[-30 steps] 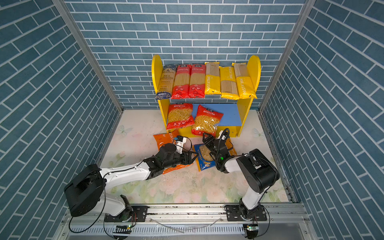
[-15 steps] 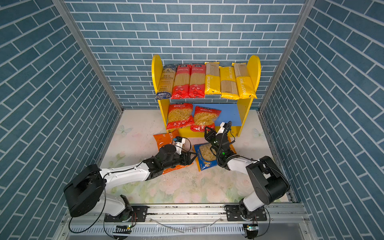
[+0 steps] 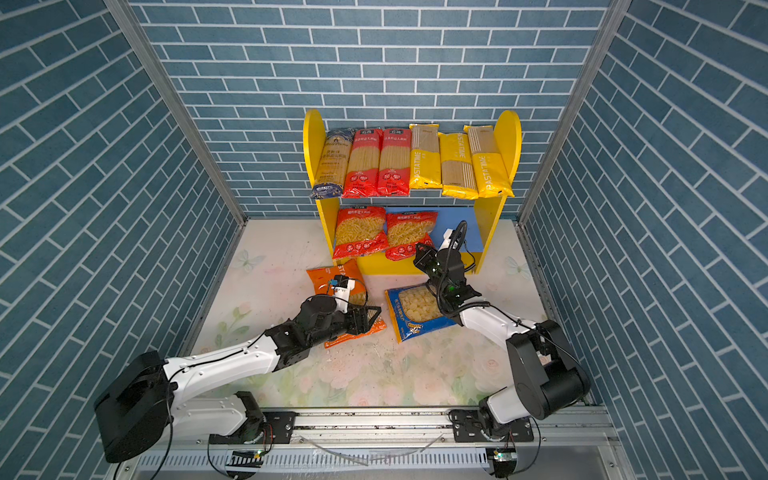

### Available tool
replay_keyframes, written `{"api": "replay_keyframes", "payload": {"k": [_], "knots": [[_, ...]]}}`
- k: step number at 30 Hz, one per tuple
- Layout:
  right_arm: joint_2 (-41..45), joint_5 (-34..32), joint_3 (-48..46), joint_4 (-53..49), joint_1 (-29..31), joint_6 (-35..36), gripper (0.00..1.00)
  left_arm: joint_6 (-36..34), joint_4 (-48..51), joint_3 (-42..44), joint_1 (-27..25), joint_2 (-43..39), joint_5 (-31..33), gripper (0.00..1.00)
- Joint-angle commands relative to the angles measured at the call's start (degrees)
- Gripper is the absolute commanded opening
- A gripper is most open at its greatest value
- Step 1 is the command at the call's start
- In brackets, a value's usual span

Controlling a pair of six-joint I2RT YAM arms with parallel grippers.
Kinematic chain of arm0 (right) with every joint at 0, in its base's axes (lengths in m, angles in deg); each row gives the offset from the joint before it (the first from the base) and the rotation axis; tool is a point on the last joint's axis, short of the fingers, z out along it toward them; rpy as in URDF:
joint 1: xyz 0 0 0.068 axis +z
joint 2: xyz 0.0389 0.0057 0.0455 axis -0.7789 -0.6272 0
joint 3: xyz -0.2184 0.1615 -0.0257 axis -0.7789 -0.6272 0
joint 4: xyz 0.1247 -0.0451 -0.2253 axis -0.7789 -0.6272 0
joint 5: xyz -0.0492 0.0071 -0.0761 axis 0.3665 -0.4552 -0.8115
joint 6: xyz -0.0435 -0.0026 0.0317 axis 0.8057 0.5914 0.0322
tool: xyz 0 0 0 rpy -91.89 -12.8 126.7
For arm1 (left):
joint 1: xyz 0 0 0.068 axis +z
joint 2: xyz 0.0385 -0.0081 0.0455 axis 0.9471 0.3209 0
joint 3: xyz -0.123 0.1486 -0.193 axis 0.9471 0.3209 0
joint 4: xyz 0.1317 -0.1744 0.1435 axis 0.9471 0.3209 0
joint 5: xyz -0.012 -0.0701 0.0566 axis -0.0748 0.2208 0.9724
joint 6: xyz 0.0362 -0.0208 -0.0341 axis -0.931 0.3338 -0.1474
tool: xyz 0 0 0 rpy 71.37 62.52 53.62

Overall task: Place and organize the pasta boxes and bags onto the shelf
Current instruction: 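Push the red fusilli bag upright against the shelf with the right gripper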

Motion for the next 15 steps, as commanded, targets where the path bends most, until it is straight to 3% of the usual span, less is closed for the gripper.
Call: {"api": "replay_keyframes", "payload": {"k": [1, 7, 15], "knots": [[-0.61, 4.33, 5.30, -3.92, -3.32, 4.11, 0.13, -0.50, -0.43, 0.82, 0.37, -0.02, 0.91, 0.73], [-4.75, 9.70, 6.87, -3.26, -5.10, 7.11, 0.09, -0.46, -0.10, 1.28, 0.43, -0.55, 1.33, 0.73], [-11.97, 10.77, 7.66, 5.42, -3.99, 0.99, 0.07, -0.59, 0.26, 1.93, 0.41, -1.02, 1.70, 0.73]]}}
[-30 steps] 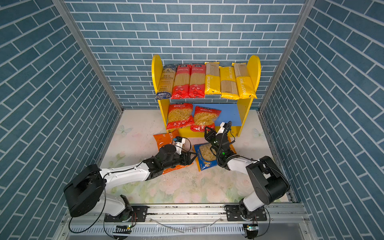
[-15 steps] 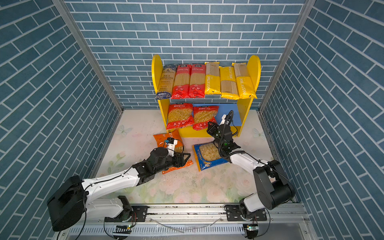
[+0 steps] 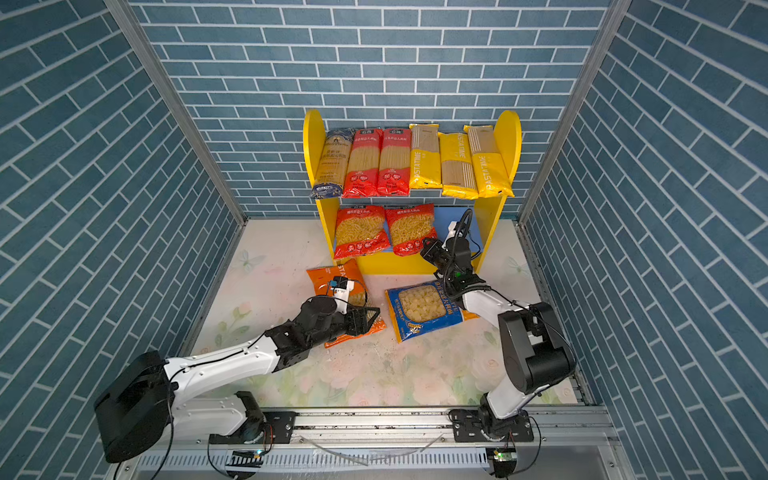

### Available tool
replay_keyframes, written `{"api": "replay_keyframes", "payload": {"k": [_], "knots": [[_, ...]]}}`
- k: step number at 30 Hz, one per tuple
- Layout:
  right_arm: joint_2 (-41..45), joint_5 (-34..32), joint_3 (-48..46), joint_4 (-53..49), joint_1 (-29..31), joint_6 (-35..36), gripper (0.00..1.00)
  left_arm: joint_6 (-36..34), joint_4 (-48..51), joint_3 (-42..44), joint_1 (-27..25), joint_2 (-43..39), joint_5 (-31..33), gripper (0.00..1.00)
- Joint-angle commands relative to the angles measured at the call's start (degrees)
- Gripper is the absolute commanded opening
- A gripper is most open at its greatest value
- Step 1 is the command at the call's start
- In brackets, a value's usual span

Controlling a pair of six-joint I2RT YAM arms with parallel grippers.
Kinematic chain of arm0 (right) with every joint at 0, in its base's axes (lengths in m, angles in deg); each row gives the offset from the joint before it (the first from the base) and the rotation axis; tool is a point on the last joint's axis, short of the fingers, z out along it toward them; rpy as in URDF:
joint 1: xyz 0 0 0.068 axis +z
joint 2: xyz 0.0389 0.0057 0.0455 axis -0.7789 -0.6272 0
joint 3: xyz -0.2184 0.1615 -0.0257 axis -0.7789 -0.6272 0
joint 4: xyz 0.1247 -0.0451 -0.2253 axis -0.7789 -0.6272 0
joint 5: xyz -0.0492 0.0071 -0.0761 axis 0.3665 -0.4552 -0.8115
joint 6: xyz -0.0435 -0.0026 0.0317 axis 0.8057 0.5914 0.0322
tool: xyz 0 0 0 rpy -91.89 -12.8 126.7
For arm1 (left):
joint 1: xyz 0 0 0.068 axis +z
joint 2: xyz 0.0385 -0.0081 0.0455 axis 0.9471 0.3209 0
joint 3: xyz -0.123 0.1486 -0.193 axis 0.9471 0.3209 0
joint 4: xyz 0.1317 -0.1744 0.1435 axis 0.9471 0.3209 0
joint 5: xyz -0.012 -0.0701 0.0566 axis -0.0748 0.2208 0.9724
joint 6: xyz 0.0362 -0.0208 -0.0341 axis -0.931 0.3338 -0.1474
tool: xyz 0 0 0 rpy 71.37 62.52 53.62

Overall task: Place and organize the pasta boxes and bags onto the shelf
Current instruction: 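Push the red fusilli bag upright against the shelf with the right gripper, then withdraw the right gripper from the shelf toward the orange macaroni bag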

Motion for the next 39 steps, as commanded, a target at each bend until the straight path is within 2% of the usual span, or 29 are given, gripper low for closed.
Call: {"api": "replay_keyframes", "payload": {"k": [1, 7, 11, 16, 25, 27, 28, 29, 31, 39], "knots": [[-3.82, 2.26, 2.94, 4.41, 1.55, -2.49, 0.07, -0.60, 0.13, 1.47, 0.41, -1.19, 1.10, 0.73], [-5.10, 0.25, 2.95, 7.67, 1.97, -3.94, 0.06, -0.06, -0.14, 3.18, 0.40, -2.32, 1.86, 0.73], [-6.57, 2.44, 4.42, 7.55, 2.47, -5.01, 0.03, -0.46, 0.74, 3.44, 0.41, -2.68, 2.04, 0.73], [-3.20, 3.49, 0.77, 6.55, 1.78, -5.27, 0.01, -1.81, 5.27, 2.89, 0.75, -6.05, 3.44, 0.74], [-0.64, 6.98, -2.40, 7.18, 0.73, -7.91, 0.01, -2.57, 11.92, 2.57, 4.43, -12.48, 3.33, 0.75], [-0.51, 7.04, -2.95, 6.90, 0.74, -8.22, 0.12, -2.46, 14.25, 1.87, 4.45, -13.06, 4.47, 0.75], [-0.30, 7.14, -3.16, 6.96, 0.74, -8.51, 0.24, -2.31, 15.80, 1.52, 4.53, -13.45, 5.24, 0.75], [0.11, 7.23, -3.38, 6.90, 0.73, -8.64, 0.30, -2.30, 17.19, 1.34, 4.75, -13.90, 5.77, 0.76], [1.58, 7.32, -4.42, 6.86, 0.82, -8.69, 0.38, -1.81, 19.76, 1.52, 5.83, -15.42, 6.47, 0.77], [9.66, 5.41, -11.57, 3.33, 2.97, -8.83, 0.44, 0.23, 26.66, 4.10, 14.66, -21.22, 5.00, 0.80]]}}
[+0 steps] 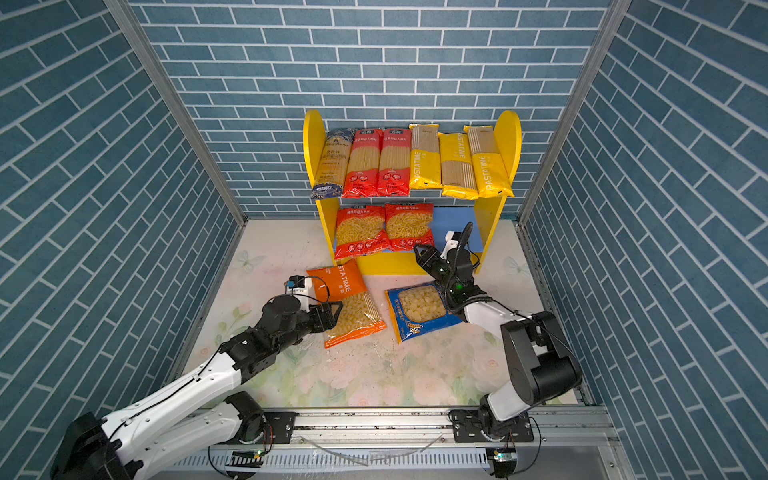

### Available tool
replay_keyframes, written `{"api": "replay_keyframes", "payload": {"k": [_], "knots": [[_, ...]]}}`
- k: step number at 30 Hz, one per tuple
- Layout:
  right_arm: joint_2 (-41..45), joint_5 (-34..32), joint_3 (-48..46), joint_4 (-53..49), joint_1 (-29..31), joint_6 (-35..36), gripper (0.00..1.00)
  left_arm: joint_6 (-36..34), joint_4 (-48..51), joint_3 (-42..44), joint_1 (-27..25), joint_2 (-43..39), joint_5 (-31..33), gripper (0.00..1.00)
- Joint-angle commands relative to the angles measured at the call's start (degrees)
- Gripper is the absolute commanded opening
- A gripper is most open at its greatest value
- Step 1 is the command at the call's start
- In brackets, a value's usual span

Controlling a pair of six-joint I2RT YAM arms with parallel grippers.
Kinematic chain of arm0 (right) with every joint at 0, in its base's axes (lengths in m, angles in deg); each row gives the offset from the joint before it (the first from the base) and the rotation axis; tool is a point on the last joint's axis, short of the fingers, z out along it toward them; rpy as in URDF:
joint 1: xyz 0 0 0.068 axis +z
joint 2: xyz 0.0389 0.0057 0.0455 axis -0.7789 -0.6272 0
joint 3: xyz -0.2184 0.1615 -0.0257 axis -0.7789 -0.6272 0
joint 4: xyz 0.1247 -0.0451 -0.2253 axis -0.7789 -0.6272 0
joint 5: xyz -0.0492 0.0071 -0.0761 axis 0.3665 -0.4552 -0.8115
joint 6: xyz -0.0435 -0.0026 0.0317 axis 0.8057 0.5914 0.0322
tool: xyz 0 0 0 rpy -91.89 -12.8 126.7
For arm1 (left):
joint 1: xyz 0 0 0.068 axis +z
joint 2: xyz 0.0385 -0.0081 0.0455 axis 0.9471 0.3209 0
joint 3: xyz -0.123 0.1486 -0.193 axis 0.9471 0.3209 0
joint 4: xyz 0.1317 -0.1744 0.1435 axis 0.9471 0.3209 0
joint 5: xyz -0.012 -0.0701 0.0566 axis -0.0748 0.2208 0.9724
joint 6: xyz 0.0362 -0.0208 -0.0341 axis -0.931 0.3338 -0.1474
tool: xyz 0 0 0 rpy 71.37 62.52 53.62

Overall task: Place and organize the pasta boxes and bags onto the shelf
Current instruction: 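Withdraw the right gripper from the shelf toward the orange macaroni bag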

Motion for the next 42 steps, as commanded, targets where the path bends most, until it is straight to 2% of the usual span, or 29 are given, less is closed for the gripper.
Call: {"api": "replay_keyframes", "payload": {"k": [1, 4, 7, 9, 16, 20, 24, 31, 36, 39, 42], "knots": [[3.93, -1.62, -3.63, -1.72, 2.20, -0.87, 0.44, 0.18, 7.90, 0.36, 2.91, -0.68, 1.28, 0.80], [6.40, -5.24, -6.52, -4.29, 6.40, -0.23, 0.44, 0.47, 15.04, -1.23, 4.71, 0.16, 4.57, 0.80], [7.44, -9.46, -8.60, -7.24, 11.98, 1.00, 0.44, 1.85, 17.41, -0.87, 6.47, 0.45, 5.14, 0.79], [6.90, -11.10, -8.83, -9.32, 15.61, 2.52, 0.44, 2.90, 16.80, 0.42, 7.41, 0.38, 4.48, 0.79], [-1.71, -9.07, -0.04, -20.42, 24.34, 8.95, 0.42, 4.27, 8.21, 3.97, 8.68, 2.44, 0.12, 0.78], [-7.87, -9.83, 6.78, -27.12, 26.07, 12.60, 0.44, 3.59, 5.63, 3.47, 8.72, 6.09, -0.91, 0.76], [-12.27, -12.64, 11.80, -31.72, 26.83, 14.56, 0.54, 3.58, 4.03, 3.70, 8.80, 8.12, -0.73, 0.75], [-15.41, -12.37, 14.97, -37.44, 26.85, 17.39, 0.64, 3.46, 4.98, 3.27, 8.77, 7.84, -0.93, 0.74], [-17.75, -9.39, 18.11, -39.15, 26.77, 18.89, 0.62, 3.18, 6.60, 3.19, 8.76, 6.81, -0.54, 0.75], [-18.30, -8.51, 18.97, -39.73, 26.72, 19.36, 0.55, 2.54, 8.34, 2.81, 8.83, 6.33, 0.01, 0.76], [-18.83, -4.86, 18.95, -39.90, 26.73, 18.76, 0.46, 1.60, 10.51, 2.06, 8.81, 5.61, 1.03, 0.77]]}}
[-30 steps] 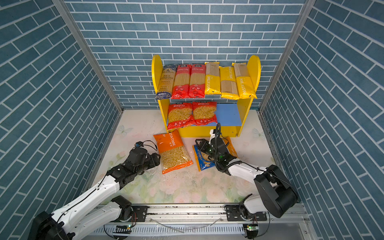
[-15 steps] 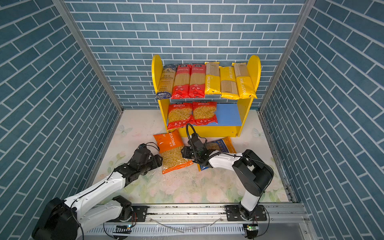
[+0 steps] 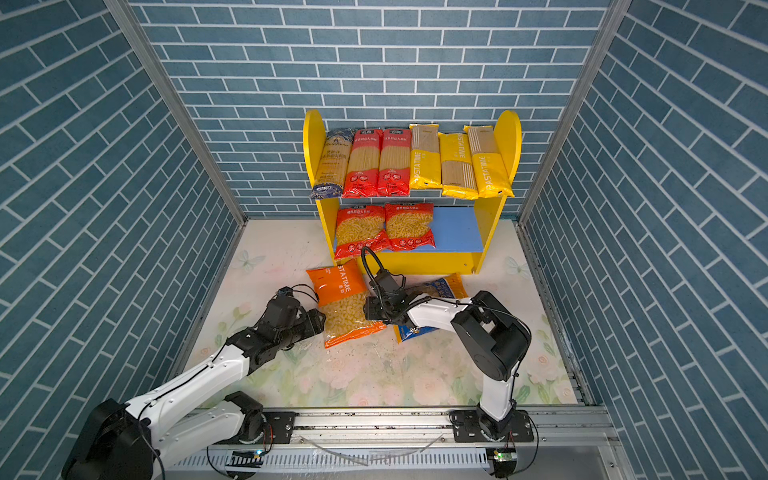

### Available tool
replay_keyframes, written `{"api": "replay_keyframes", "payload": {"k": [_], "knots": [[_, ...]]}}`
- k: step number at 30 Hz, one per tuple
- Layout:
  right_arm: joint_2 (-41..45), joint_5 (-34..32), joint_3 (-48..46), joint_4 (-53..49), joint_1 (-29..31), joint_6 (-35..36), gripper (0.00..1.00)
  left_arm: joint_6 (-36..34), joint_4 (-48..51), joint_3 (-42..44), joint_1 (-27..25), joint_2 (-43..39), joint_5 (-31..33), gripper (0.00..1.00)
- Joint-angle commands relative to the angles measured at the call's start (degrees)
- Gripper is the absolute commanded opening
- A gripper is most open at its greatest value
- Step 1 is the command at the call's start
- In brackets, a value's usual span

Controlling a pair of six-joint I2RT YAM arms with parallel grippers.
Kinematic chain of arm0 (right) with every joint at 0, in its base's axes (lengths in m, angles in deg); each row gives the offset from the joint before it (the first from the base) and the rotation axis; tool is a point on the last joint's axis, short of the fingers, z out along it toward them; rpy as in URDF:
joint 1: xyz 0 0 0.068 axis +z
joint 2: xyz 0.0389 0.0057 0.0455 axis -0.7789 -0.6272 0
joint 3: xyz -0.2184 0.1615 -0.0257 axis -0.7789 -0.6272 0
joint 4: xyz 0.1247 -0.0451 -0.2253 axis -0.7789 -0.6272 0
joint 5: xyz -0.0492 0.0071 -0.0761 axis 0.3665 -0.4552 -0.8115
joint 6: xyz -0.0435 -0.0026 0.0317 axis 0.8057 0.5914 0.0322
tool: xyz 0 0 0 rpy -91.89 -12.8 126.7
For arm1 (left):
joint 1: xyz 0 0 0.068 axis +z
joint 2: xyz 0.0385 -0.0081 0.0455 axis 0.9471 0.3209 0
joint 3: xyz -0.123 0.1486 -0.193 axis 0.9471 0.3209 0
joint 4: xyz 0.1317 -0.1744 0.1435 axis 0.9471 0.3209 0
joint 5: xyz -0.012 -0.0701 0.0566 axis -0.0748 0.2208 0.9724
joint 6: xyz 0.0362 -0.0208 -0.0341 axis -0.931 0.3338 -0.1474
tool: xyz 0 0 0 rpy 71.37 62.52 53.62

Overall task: Place and organize the pasta boxes and bags onto the shelf
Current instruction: 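Withdraw the right gripper from the shelf toward the orange macaroni bag, then grasp the orange macaroni bag with the right gripper while the left gripper holds it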

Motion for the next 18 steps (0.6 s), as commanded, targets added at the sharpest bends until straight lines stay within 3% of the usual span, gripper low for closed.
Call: {"api": "replay_keyframes", "payload": {"k": [1, 12, 18], "knots": [[-1.15, 4.29, 2.27, -2.28, 0.17, 0.83, 0.44, -1.76, 3.97, -1.52, 0.40, -1.37, 1.96, 0.78], [3.30, 12.19, -1.20, -4.40, 1.88, -2.97, 0.15, -4.38, 9.87, -5.75, 0.81, -4.74, 2.93, 0.79], [9.37, 13.11, -5.24, -9.23, 2.89, -2.89, 0.04, -5.51, 12.05, -5.58, 4.80, -7.80, 2.26, 0.81]]}}
